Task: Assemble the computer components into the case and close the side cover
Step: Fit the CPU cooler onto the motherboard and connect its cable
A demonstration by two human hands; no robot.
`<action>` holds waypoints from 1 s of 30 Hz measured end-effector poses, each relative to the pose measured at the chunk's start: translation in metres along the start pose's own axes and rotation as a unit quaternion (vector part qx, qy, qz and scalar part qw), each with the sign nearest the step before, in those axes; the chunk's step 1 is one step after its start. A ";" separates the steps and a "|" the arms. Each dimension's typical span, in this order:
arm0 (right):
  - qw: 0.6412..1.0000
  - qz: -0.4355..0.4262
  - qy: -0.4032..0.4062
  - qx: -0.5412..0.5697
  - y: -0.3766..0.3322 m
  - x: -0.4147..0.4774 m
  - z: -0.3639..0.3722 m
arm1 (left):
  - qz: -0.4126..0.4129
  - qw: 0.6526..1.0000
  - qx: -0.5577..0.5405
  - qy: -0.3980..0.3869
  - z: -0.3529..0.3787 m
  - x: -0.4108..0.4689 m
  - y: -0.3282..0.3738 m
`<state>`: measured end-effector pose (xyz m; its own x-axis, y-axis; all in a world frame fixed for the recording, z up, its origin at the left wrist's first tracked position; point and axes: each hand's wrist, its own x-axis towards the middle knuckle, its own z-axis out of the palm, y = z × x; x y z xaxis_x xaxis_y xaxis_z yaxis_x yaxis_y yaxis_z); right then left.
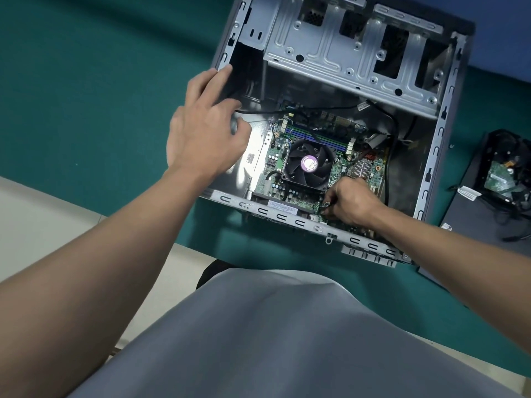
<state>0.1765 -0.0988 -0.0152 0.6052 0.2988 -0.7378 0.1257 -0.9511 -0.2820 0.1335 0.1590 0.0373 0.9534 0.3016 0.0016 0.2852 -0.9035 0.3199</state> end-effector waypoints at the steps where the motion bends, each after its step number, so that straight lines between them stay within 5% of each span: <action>1: 1.000 -0.001 0.000 -0.008 -0.001 0.000 0.000 | 0.000 1.000 -0.001 0.000 0.000 0.000 0.000; 30: 0.996 -0.025 0.016 -0.086 -0.014 -0.010 0.002 | -0.002 1.000 0.007 -0.003 -0.001 0.001 0.001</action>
<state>0.1668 -0.0879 -0.0049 0.6187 0.3460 -0.7053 0.2873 -0.9353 -0.2067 0.1343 0.1587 0.0384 0.9530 0.3030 -0.0047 0.2898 -0.9067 0.3065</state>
